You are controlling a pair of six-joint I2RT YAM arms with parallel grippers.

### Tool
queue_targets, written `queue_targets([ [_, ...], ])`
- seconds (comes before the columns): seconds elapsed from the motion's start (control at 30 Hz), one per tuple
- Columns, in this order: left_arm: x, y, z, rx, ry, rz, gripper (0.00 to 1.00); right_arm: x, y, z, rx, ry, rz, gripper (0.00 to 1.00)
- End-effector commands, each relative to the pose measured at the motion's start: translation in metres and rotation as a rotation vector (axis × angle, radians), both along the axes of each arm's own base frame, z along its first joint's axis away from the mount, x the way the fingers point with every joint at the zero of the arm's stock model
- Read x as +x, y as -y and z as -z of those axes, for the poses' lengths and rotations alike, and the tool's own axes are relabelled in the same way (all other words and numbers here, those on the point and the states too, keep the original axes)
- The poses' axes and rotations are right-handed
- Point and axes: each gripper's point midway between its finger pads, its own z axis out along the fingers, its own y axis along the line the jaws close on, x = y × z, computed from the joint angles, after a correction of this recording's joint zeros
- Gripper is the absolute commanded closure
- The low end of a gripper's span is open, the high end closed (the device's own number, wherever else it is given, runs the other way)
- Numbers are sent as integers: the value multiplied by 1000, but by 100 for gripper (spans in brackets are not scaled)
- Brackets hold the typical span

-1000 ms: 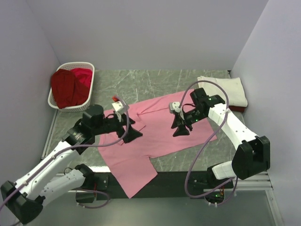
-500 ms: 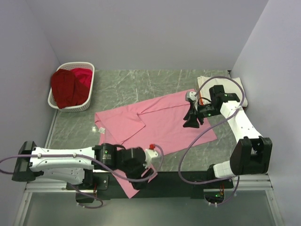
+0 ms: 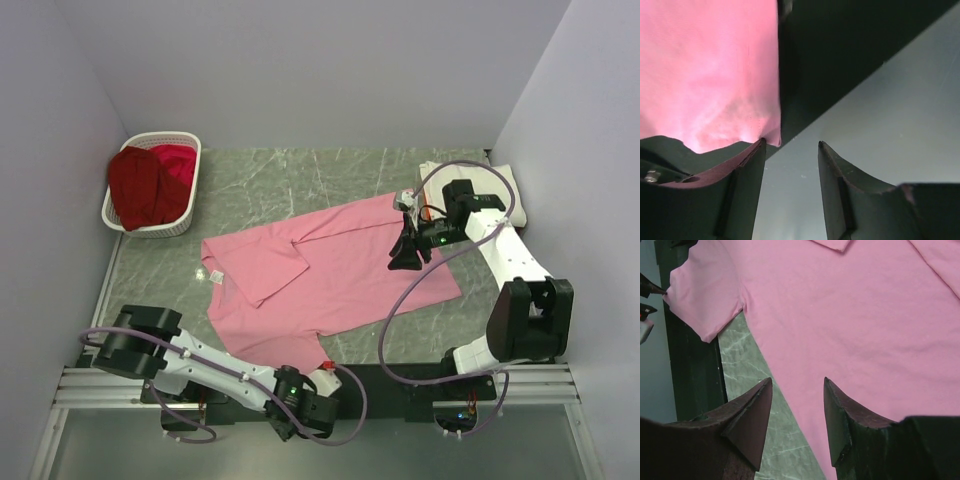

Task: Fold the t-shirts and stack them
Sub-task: Fold the tshirt

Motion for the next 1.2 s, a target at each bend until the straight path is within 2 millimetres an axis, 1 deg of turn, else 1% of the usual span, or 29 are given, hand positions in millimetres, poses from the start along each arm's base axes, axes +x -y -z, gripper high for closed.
queue_targets([
  [0.0,15,12,-10,-3,113,-38,49,7,-1,-11,26,14,2,48],
  [0.13,18,12,-12,7,133,-33,50,8,0,-10,25,8,3,48],
  [0.2,17,16,-17,-16,130,-33,52,8,1,-9,26,1,2,48],
  [0.3,18,16,-21,-21,133,-35,53,7,1,-8,26,-2,0,48],
  [0.37,21,10,-18,2,145,-30,53,8,1,-9,25,-1,1,48],
  [0.4,20,9,-17,7,141,-27,58,8,1,-8,27,-6,2,48],
  [0.47,17,9,-14,5,122,-24,59,7,1,-9,28,-4,1,48],
  [0.6,15,1,-8,31,107,-16,60,8,2,-9,31,-4,3,48],
  [0.83,11,-5,1,53,75,17,61,8,2,-10,33,-8,5,48],
  [0.87,12,-8,4,64,78,19,62,8,2,-11,34,-9,6,48],
  [1.0,12,-9,12,81,81,29,74,7,2,-12,37,-7,3,48],
  [1.17,16,-5,10,65,104,29,82,5,1,-15,40,-3,-2,48],
])
